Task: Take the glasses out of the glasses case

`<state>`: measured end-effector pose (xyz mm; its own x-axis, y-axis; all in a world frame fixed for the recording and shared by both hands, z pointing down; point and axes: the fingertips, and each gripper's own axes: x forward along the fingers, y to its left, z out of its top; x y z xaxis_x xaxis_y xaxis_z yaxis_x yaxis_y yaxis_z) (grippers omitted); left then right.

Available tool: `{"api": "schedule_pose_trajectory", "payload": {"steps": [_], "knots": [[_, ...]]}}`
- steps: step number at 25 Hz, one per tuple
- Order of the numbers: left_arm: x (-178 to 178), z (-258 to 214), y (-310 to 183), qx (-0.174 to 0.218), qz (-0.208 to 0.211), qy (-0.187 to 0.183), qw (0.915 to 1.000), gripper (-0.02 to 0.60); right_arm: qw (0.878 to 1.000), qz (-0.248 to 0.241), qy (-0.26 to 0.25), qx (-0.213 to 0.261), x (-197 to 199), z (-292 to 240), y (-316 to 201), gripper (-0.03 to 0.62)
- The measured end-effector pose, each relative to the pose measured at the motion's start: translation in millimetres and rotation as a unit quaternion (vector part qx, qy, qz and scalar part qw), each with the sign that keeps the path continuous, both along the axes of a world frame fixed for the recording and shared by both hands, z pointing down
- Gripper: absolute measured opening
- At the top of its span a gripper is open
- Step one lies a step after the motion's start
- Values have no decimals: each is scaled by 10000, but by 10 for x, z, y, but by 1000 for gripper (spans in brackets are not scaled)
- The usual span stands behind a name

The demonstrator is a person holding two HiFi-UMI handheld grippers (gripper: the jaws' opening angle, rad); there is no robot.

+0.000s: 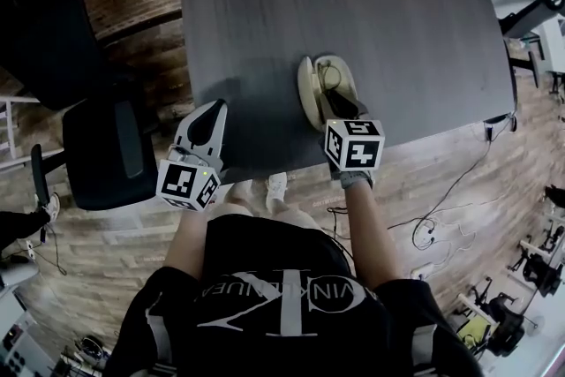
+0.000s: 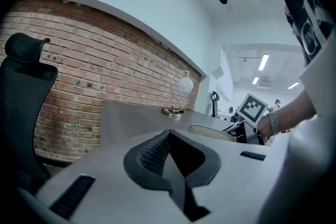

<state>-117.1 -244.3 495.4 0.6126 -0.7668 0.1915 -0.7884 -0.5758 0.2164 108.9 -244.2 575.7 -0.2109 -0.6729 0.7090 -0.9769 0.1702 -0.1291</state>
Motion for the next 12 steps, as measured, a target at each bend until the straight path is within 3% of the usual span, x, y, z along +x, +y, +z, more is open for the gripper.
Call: {"api": "schedule_pose_trajectory", "payload": {"steps": [12], "knots": [[-34, 84, -52, -95, -1, 17, 10000, 15, 9986, -12, 373, -379, 63, 165, -67, 63]]}}
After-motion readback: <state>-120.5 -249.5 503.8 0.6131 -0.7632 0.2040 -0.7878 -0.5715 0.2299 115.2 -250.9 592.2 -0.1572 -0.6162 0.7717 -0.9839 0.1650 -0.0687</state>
